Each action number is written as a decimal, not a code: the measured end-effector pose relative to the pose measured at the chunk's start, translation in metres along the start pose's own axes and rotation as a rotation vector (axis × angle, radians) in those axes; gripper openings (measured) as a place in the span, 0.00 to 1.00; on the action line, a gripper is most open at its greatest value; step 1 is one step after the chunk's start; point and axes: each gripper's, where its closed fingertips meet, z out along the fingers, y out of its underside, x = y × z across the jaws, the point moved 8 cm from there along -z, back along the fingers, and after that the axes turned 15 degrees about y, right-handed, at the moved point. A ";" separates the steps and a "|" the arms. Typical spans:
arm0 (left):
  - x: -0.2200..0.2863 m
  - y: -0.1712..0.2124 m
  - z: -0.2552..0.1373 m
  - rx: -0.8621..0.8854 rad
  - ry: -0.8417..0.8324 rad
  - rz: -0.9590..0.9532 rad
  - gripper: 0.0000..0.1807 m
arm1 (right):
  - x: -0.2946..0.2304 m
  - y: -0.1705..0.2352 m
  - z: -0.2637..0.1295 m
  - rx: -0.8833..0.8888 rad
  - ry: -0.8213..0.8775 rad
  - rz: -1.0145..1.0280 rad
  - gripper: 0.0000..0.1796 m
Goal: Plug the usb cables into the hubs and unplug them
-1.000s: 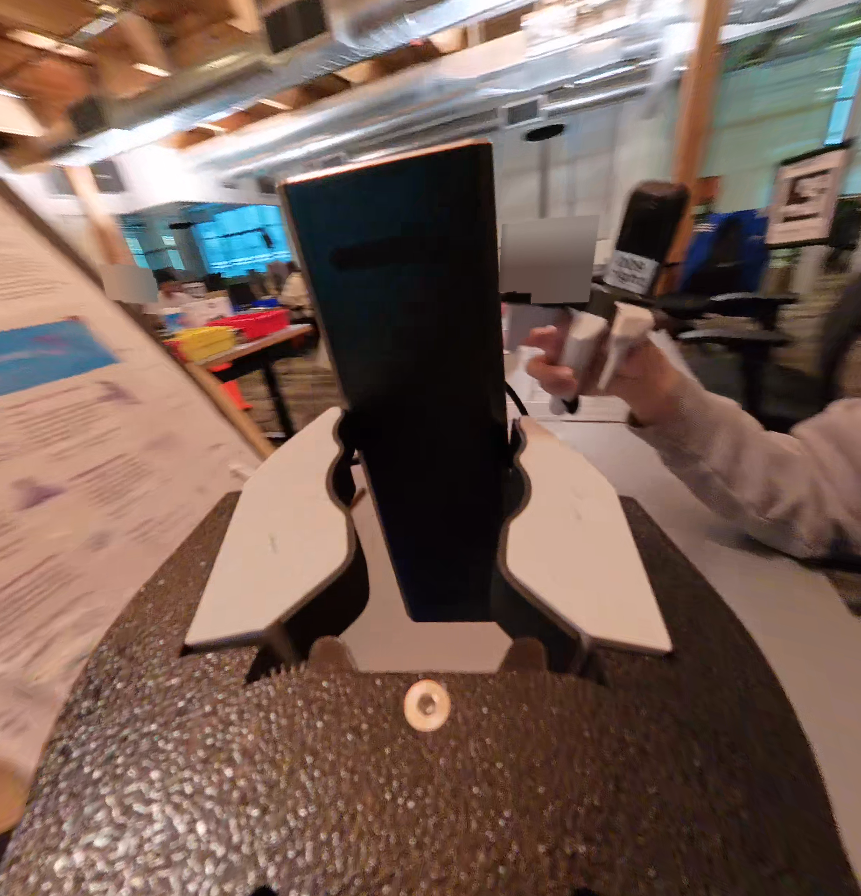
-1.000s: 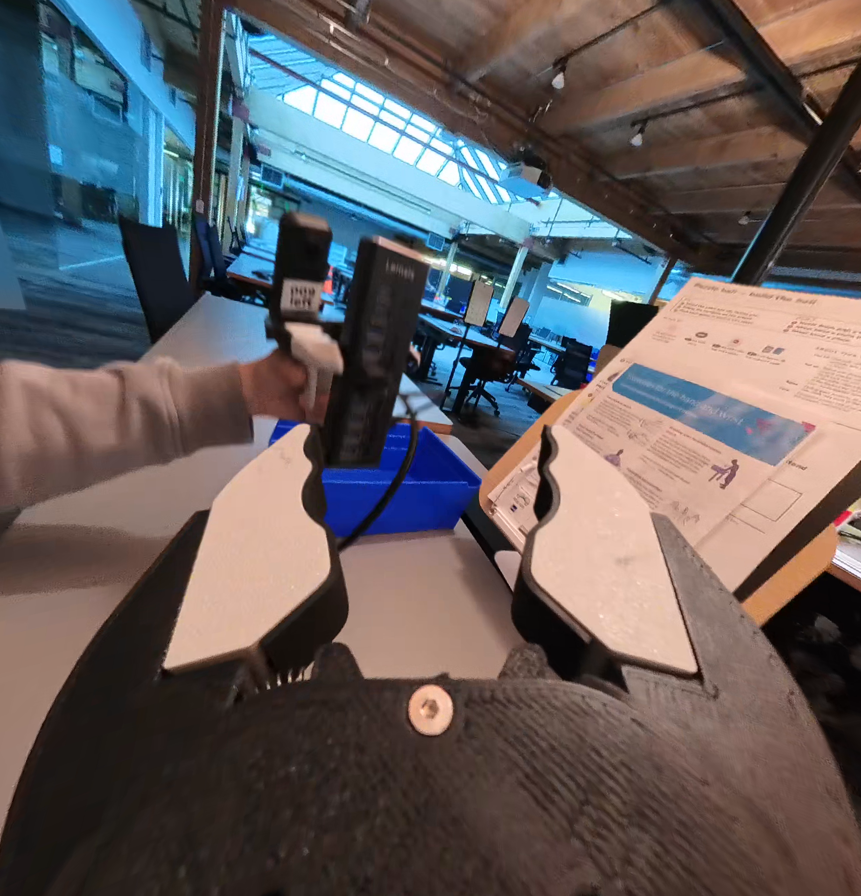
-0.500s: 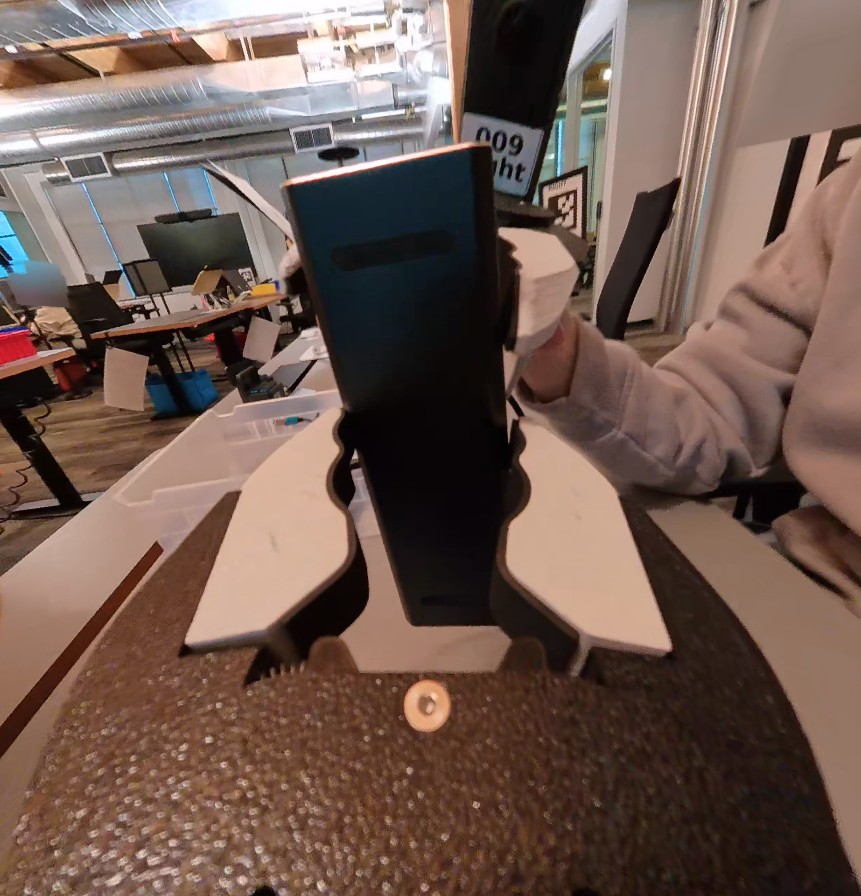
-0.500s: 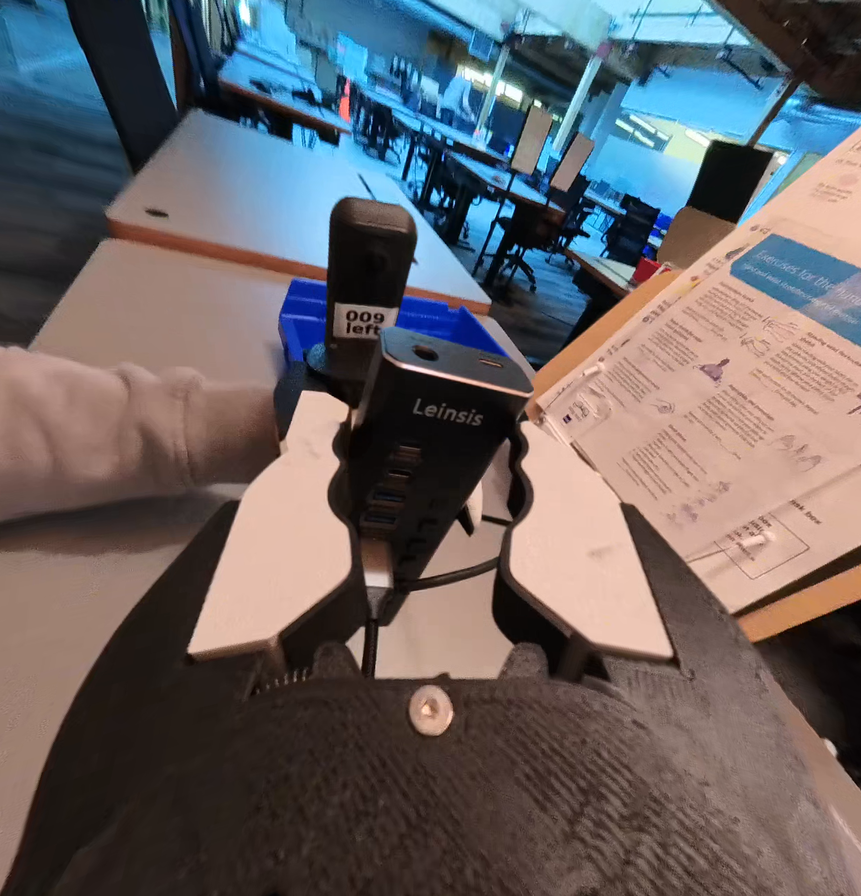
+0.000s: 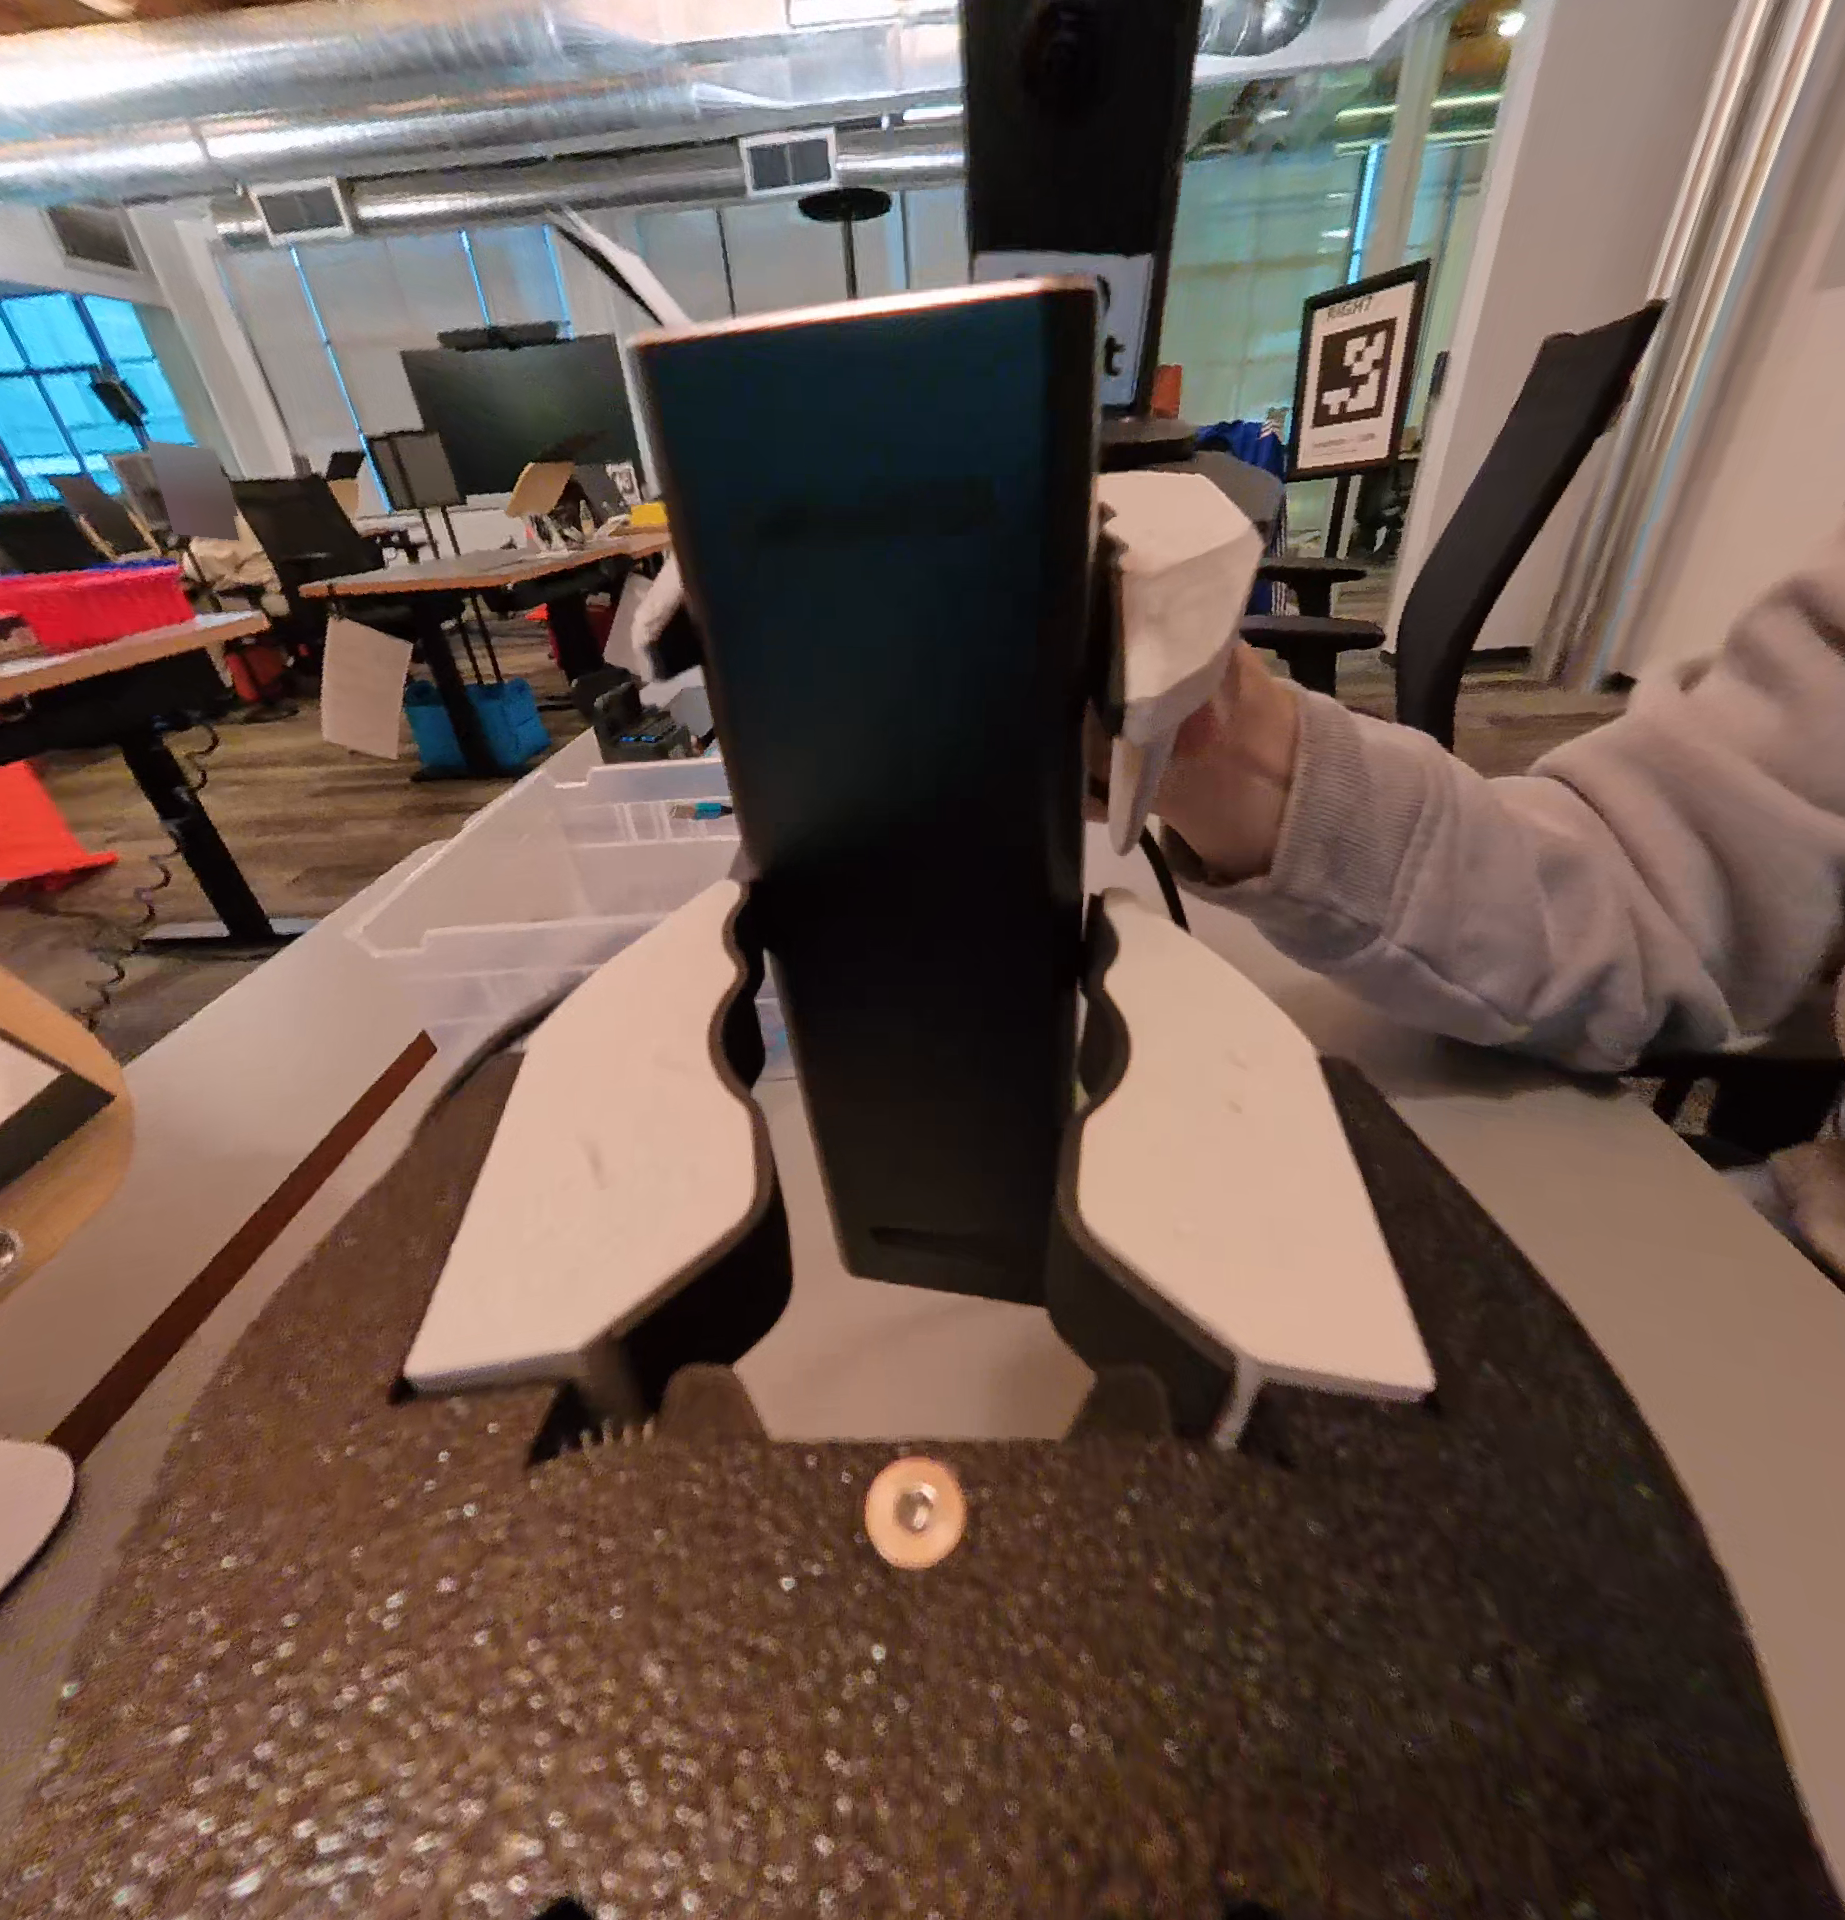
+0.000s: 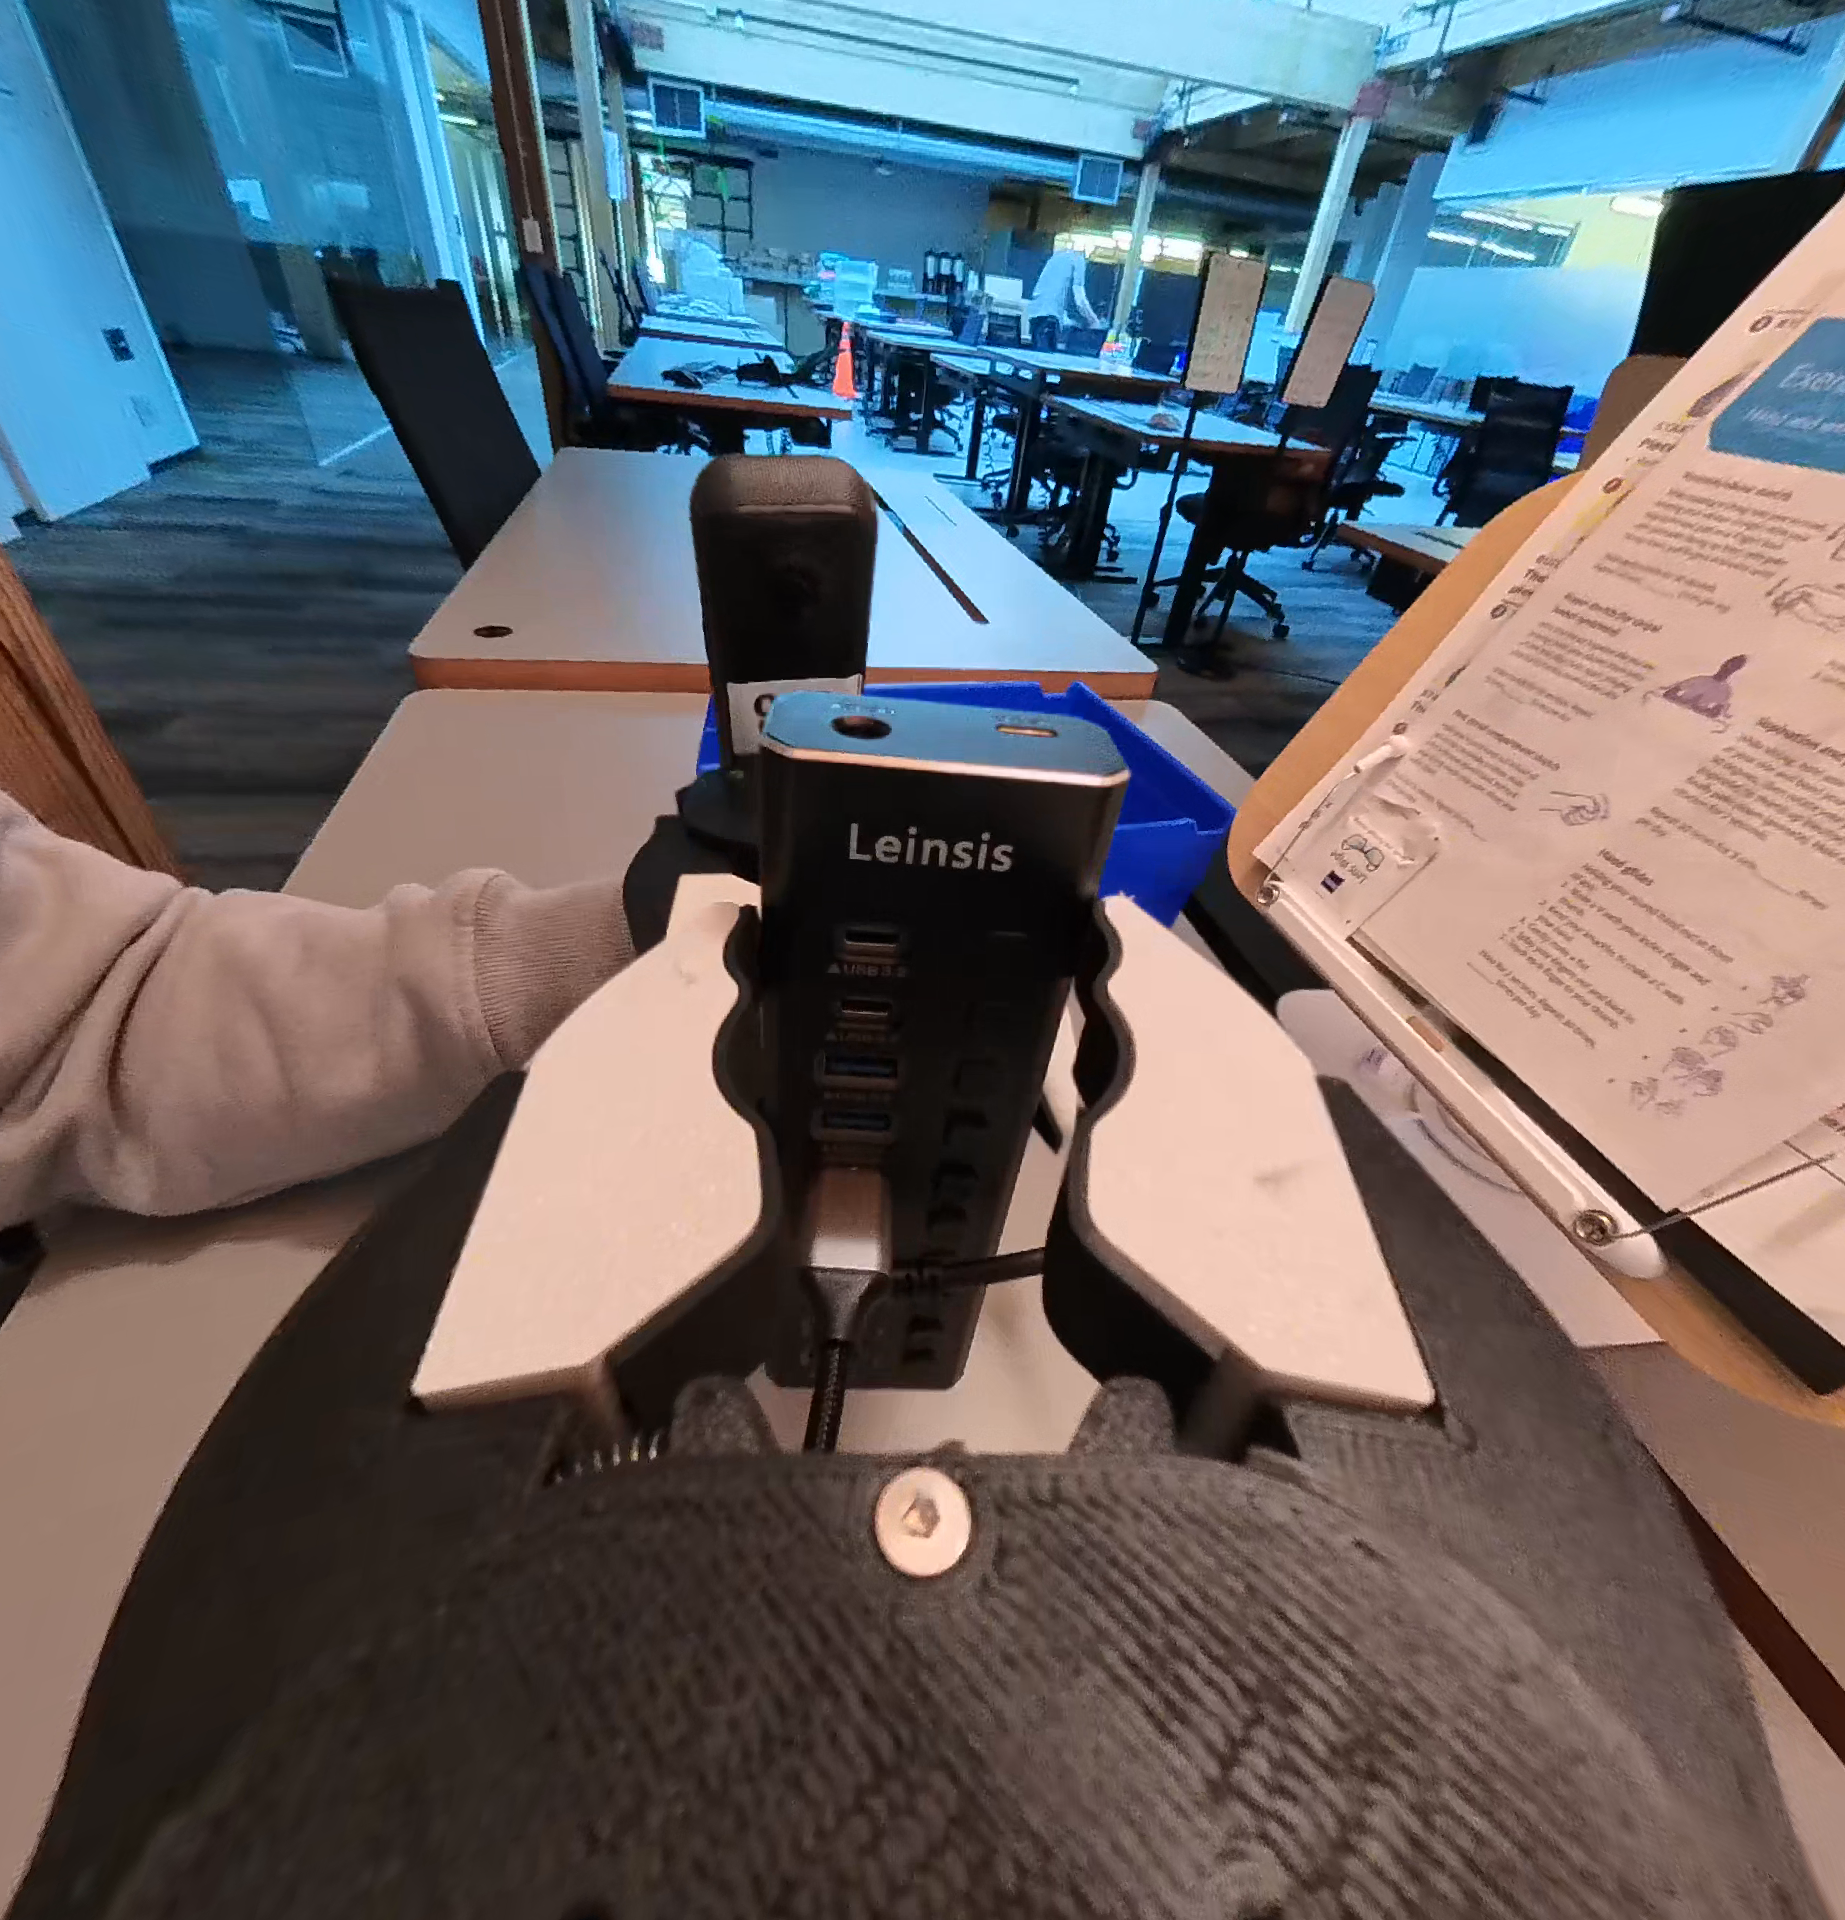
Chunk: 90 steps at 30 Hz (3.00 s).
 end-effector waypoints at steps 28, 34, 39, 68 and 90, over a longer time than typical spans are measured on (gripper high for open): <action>-0.010 0.018 0.019 -0.094 -0.094 0.050 0.41 | 0.012 0.002 -0.030 -0.006 0.046 -0.157 0.30; -0.009 0.015 0.009 -0.165 -0.140 0.105 0.40 | 0.003 0.013 -0.019 -0.109 0.005 -0.232 0.26; -0.007 0.016 0.013 -0.197 -0.133 0.137 0.40 | -0.004 0.020 -0.008 -0.133 -0.061 -0.230 0.10; -0.005 0.027 0.018 -0.221 -0.083 0.114 0.40 | 0.000 0.029 -0.014 -0.327 -0.120 -0.221 0.09; -0.009 0.026 0.022 -0.290 -0.154 0.160 0.35 | 0.007 0.041 -0.026 -0.372 -0.073 -0.285 0.19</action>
